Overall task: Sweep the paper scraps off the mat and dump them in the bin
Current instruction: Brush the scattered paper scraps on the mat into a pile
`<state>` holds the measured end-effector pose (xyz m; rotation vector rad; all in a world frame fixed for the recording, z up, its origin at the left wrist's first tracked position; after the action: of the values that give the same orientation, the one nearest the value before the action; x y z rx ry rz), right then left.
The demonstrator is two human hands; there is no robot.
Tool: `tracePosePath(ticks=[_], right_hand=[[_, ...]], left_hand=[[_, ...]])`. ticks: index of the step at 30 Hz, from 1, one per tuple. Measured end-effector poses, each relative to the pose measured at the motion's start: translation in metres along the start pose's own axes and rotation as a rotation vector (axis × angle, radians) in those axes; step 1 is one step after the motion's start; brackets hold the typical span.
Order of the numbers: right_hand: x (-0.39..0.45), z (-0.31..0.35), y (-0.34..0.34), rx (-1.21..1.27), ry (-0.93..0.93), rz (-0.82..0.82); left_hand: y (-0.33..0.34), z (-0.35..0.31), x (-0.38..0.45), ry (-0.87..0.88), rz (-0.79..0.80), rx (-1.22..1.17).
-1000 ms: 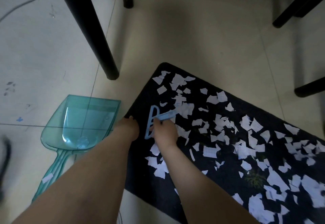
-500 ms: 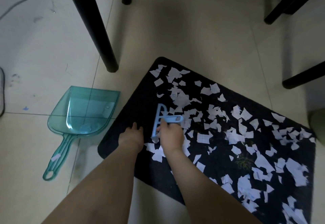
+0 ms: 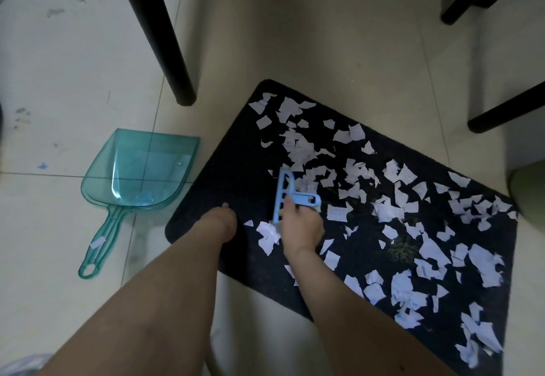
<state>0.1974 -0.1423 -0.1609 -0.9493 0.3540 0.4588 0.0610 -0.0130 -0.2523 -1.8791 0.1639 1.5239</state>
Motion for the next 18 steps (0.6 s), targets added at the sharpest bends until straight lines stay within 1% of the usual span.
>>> tracePosePath(ticks=[2, 4, 5, 6, 7, 8, 12, 14, 15, 16, 18], right_hand=[[-0.009, 0.003, 0.027, 0.037, -0.012, 0.156], [-0.021, 0.000, 0.051, 0.009, 0.018, 0.322], [-0.025, -0.005, 0.060, 0.021, 0.048, 0.380], [-0.027, -0.011, 0.064, 0.041, 0.079, 0.404], [-0.025, -0.017, 0.063, 0.042, 0.102, 0.386], [-0.021, -0.021, 0.055, 0.005, 0.105, 0.333], [-0.007, -0.020, -0.006, -0.245, 0.079, -0.006], [-0.005, -0.017, -0.025, -0.237, 0.051, -0.117], [-0.007, -0.015, -0.025, -0.197, 0.041, -0.122], [-0.008, -0.013, -0.019, -0.140, 0.030, -0.079], [-0.014, -0.014, 0.011, -0.055, 0.016, 0.125]], left_hand=[[0.000, 0.000, 0.000, 0.009, -0.007, 0.002], [0.002, 0.000, 0.000, 0.017, -0.011, 0.003], [0.003, 0.000, 0.000, 0.020, -0.011, -0.001], [0.003, 0.000, 0.000, 0.021, -0.011, -0.004], [0.003, 0.000, 0.000, 0.024, -0.011, -0.009], [0.003, -0.001, 0.000, 0.028, -0.011, -0.013], [0.005, 0.002, 0.003, 0.022, -0.015, -0.016], [0.006, 0.002, 0.005, 0.005, -0.006, -0.025], [0.007, 0.002, 0.007, -0.003, -0.004, -0.026], [0.007, 0.002, 0.008, -0.010, -0.001, -0.024], [0.008, 0.003, 0.011, -0.026, 0.001, -0.023]])
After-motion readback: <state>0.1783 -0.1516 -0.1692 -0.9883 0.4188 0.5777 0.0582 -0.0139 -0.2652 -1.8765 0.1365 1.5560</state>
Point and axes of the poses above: each hand's wrist, its own x-axis towards the middle knuckle, its own y-axis out of the palm, z = x × y, the point moved 9 cm from there along x, towards the middle knuckle, and after that the axes turned 10 degrees about -x, right-handed, at the moved point
